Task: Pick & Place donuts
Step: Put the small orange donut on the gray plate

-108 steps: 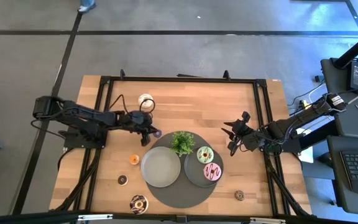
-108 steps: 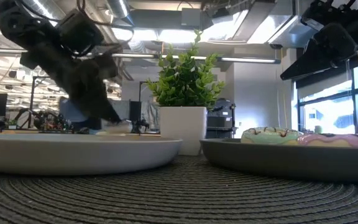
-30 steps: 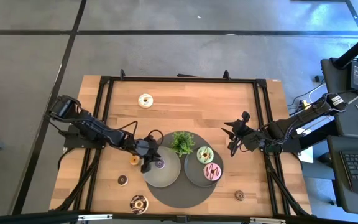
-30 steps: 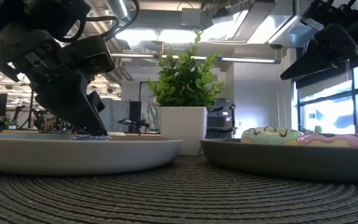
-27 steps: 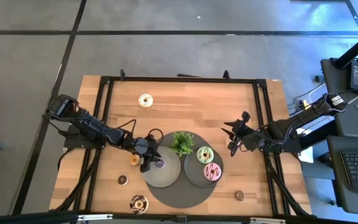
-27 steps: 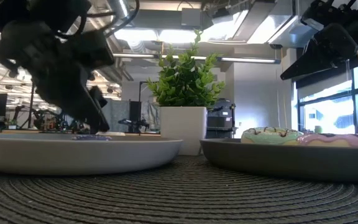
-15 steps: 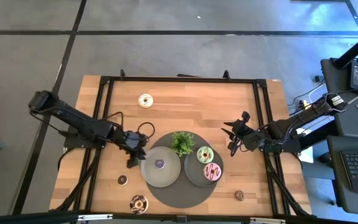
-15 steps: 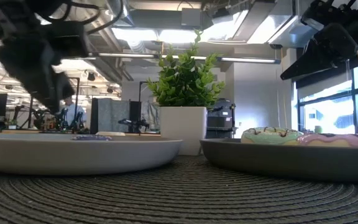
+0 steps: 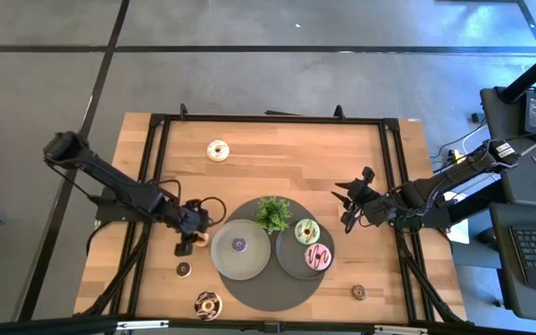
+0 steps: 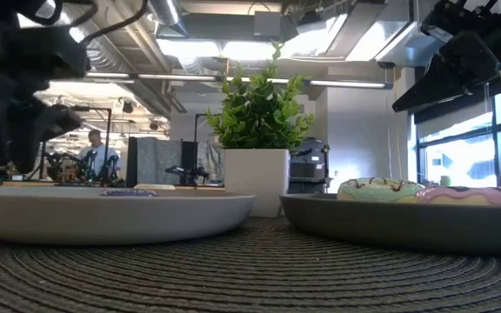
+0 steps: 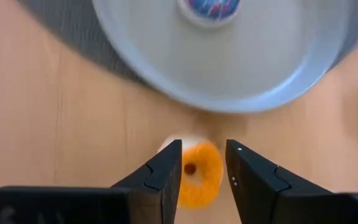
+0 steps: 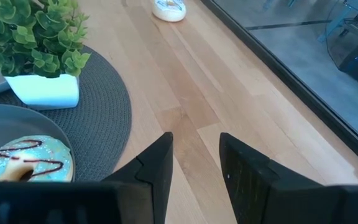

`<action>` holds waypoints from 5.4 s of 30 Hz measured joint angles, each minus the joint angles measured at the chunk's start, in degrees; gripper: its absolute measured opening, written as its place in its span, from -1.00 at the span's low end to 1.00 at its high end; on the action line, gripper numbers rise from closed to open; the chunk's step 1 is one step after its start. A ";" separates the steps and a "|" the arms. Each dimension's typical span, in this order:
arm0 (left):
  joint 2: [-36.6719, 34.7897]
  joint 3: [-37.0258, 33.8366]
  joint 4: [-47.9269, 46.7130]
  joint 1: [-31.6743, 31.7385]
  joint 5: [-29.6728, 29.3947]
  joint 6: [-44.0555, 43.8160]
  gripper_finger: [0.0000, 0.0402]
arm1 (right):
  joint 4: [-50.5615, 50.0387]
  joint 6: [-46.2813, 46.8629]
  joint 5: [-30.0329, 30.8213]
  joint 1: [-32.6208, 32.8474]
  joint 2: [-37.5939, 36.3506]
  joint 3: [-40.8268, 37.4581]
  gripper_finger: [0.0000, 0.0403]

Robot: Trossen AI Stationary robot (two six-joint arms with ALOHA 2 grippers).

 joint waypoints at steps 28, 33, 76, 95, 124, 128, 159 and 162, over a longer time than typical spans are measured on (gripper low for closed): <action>4.27 -0.04 -0.98 0.02 -1.56 -7.63 -0.39 | 0.00 0.00 0.00 -0.02 0.00 0.00 -0.34; 4.27 -0.04 -0.16 0.02 -1.49 -7.60 -0.39 | 0.00 0.00 0.00 0.00 0.00 0.00 -0.34; 6.07 3.87 -7.86 0.00 0.54 -7.24 -0.97 | -0.04 -0.24 -0.02 0.00 0.02 0.00 -0.34; 22.39 21.53 -10.88 -1.01 -3.24 1.96 -0.98 | -0.02 -0.24 0.02 0.00 0.02 0.00 -0.34; 30.41 27.82 -5.60 -1.01 -1.08 4.99 -0.98 | -0.02 -0.07 -0.05 -0.01 0.02 0.00 -0.34; 30.41 27.82 -3.72 -1.01 -1.08 6.66 -0.98 | -0.02 -0.07 -0.07 0.00 0.02 0.00 -0.34; 34.65 27.87 -2.97 -1.01 -3.15 7.51 -0.78 | -0.02 0.07 -0.11 0.00 0.02 0.00 -0.34; 34.65 27.87 -2.98 -1.01 -3.22 7.51 -0.75 | -0.02 0.04 -0.11 -0.02 0.02 0.00 -0.34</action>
